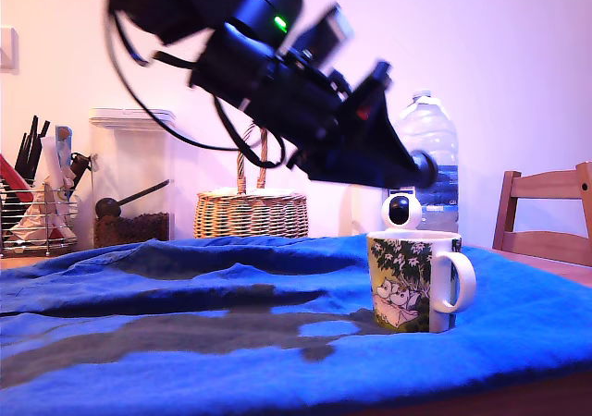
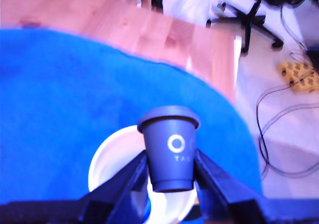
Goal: Pick up the coffee capsules on the table and drop them inside the coffee cup
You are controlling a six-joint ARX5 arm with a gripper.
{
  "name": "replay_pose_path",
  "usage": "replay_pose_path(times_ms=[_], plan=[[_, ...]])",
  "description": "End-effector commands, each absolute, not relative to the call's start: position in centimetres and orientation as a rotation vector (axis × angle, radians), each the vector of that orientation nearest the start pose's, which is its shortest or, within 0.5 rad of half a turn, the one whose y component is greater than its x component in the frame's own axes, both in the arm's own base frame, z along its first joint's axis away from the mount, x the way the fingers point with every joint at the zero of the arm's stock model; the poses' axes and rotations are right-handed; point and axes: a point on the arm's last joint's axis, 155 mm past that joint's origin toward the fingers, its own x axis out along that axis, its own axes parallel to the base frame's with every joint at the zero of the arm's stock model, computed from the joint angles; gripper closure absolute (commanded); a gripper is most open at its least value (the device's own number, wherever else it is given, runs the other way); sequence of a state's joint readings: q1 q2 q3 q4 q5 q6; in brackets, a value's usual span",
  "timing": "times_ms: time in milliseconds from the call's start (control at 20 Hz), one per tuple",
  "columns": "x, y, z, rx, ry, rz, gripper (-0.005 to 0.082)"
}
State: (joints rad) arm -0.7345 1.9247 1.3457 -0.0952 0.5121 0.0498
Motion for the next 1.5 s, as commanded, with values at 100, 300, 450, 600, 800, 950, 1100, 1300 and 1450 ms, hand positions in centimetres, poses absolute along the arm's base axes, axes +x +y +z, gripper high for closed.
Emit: replay_pose_path(times_ms=[100, 300, 450, 600, 800, 950, 1100, 1300, 1450], plan=[[33.1, -42.8, 10.8, 0.174, 0.75, -1.22, 0.0571], [33.3, -42.5, 9.2, 0.219, 0.819, -1.186, 0.0571], [33.2, -41.9, 8.1, 0.242, 0.86, -1.161, 0.0571], [33.3, -41.5, 7.7, 0.257, 0.872, -1.141, 0.0571], [33.4, -41.5, 7.7, 0.26, 0.871, -1.137, 0.0571], [33.2, -41.6, 7.7, 0.26, 0.878, -1.14, 0.0558], [32.9, -41.3, 7.4, 0.262, 0.899, -1.136, 0.0452], [32.8, -41.3, 7.3, 0.263, 0.904, -1.136, 0.0406], [33.0, -41.4, 7.6, 0.261, 0.894, -1.138, 0.0413]])
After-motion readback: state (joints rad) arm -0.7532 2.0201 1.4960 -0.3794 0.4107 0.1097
